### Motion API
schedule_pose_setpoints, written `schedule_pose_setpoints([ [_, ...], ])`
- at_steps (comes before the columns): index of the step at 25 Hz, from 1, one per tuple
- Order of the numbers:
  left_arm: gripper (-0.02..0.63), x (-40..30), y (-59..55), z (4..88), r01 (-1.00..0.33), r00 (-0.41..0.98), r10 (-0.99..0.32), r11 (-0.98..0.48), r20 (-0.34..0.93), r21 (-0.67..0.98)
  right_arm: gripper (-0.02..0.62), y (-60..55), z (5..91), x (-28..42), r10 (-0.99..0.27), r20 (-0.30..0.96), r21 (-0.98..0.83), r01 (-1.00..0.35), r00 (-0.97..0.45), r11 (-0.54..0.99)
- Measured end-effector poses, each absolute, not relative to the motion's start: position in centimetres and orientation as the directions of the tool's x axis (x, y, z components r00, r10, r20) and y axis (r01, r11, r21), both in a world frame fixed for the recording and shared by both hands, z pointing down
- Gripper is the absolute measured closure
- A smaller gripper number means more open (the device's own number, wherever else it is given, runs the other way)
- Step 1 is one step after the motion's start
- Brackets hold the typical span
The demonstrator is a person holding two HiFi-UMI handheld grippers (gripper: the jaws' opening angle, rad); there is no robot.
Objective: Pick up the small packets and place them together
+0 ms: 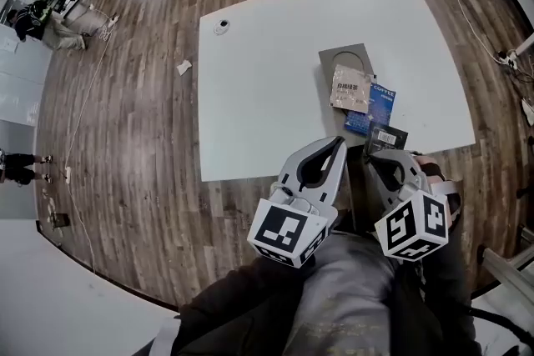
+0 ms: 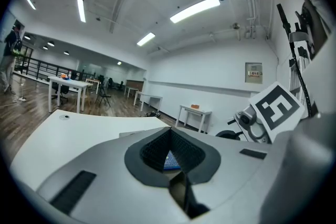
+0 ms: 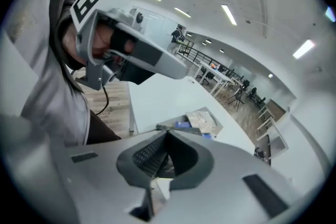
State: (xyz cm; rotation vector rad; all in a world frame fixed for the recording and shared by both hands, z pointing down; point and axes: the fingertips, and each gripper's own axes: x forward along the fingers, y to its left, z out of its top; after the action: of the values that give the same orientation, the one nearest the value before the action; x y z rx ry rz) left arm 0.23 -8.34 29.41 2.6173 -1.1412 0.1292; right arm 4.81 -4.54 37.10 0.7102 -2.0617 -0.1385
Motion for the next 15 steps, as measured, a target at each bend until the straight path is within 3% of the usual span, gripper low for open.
schedule_pose_setpoints([
  [7,0.603,-2.5,-10.8,30.0,-0.727,0.686,-0.695,-0.645,0.214,0.234,0.583,-13.4,35.7,3.2,-0.585,0.718,0.41,-0.45,-0.377,0.794],
  [15,0.603,-4.7,-14.0,33.0,-0.735,0.678,-0.686,-0.619,0.265,0.278,0.58,-17.6,39.6,2.4,-0.516,0.781,0.328,-0.472,-0.353,0.818],
])
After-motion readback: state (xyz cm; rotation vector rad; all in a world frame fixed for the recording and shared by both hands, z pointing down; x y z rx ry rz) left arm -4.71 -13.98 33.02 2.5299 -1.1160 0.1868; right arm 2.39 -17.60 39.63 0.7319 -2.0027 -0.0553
